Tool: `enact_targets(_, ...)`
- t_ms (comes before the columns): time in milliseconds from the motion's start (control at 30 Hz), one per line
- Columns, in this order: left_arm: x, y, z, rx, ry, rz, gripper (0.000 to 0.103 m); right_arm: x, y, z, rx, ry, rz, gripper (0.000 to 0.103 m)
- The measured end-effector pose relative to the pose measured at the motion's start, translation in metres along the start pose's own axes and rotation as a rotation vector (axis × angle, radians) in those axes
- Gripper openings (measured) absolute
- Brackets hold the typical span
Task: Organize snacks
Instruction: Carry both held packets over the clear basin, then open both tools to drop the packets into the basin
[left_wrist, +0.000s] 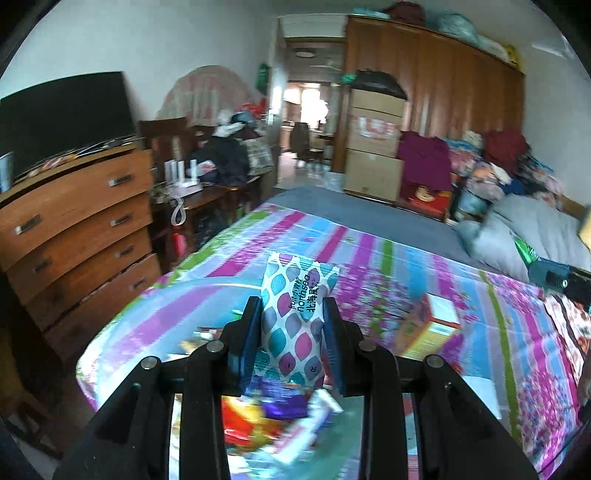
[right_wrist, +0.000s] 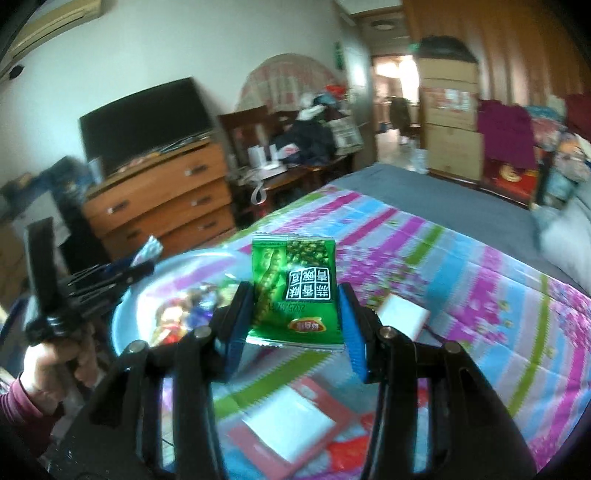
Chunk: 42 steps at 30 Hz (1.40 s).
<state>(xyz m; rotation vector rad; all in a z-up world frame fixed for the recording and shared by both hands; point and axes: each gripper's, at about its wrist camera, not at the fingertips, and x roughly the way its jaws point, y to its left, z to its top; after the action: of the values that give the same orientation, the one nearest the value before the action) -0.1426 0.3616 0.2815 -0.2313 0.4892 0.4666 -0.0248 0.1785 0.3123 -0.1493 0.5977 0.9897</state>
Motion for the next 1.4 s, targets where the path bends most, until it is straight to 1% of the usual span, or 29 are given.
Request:
enact_targets(33, 0.001, 0.011, 0.001, -0.013, -0.001, 0.012, 0.033, 0.009, 0.008, 0.004, -0.006, 0.011, 0.015, 0.047)
enact_targets(200, 0.008, 0.037, -0.003, -0.044, 0.006, 0.032, 0.033, 0.043, 0.039, 0.014, -0.034, 0.051, 0.069, 0.047)
enact_targets(333, 0.014, 0.046, -0.010, -0.052, 0.022, 0.032, 0.033, 0.068, 0.057, 0.015, -0.046, 0.102, 0.111, 0.047)
enact_targets(533, 0.020, 0.060, -0.018, -0.061, 0.041, 0.037, 0.033, 0.094, 0.075, 0.012, -0.056, 0.162, 0.134, 0.047)
enact_targets(700, 0.028, 0.062, -0.021, -0.058, 0.057, 0.051, 0.033, 0.106, 0.086, 0.011, -0.069, 0.191, 0.135, 0.047)
enact_targets(900, 0.033, 0.065, -0.023, -0.070, 0.069, 0.058, 0.033, 0.114, 0.096, 0.012, -0.083, 0.204, 0.136, 0.047)
enact_targets(1400, 0.044, 0.072, -0.023, -0.082, 0.090, 0.076, 0.033, 0.124, 0.101, 0.010, -0.083, 0.214, 0.134, 0.047)
